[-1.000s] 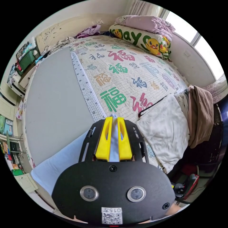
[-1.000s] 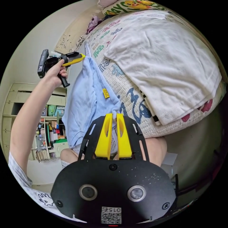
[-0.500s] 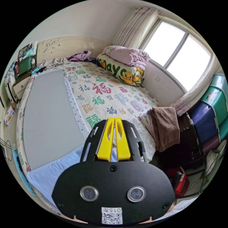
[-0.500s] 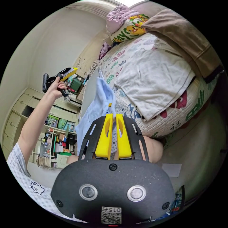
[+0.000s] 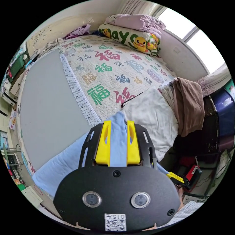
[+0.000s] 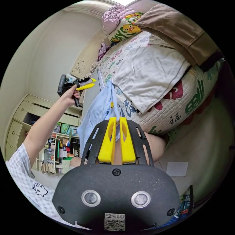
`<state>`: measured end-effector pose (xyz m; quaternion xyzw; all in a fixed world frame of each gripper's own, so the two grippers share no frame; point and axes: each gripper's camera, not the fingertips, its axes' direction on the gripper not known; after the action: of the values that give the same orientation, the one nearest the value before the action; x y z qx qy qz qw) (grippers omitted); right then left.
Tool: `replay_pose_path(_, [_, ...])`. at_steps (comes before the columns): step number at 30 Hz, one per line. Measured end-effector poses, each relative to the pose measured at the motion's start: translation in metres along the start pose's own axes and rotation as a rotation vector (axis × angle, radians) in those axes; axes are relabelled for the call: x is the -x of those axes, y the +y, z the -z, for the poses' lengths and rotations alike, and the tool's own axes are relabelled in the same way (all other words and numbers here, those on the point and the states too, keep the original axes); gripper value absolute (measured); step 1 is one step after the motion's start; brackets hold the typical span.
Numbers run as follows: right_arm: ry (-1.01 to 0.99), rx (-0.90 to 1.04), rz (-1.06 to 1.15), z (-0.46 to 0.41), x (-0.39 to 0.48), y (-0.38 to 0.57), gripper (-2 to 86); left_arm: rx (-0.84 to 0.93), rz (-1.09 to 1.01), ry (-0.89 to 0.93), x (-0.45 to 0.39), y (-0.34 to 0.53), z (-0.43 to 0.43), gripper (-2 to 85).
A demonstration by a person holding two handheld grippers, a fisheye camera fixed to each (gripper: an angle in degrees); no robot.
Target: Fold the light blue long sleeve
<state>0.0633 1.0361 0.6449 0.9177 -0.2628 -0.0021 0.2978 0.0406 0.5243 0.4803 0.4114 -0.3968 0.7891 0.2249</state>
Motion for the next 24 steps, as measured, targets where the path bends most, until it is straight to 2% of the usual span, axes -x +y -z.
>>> replay_pose_path(5, [-0.007,0.039,0.032,-0.012,0.013,-0.012,1.5,0.083,-0.017,-0.01,-0.024,-0.028,-0.07,9.9])
replay_pose_path(10, [-0.024,0.06,0.04,-0.018,0.015,-0.025,1.5,0.104,0.01,-0.087,-0.024,-0.032,-0.1,8.4])
replay_pose_path(17, [-0.057,0.033,0.02,-0.018,0.02,-0.026,1.6,0.03,-0.006,0.02,-0.006,-0.011,-0.069,4.2])
replay_pose_path(24, [-0.07,-0.003,0.037,-0.006,0.042,-0.012,1.7,-0.024,-0.105,-0.086,-0.035,0.014,-0.03,4.3])
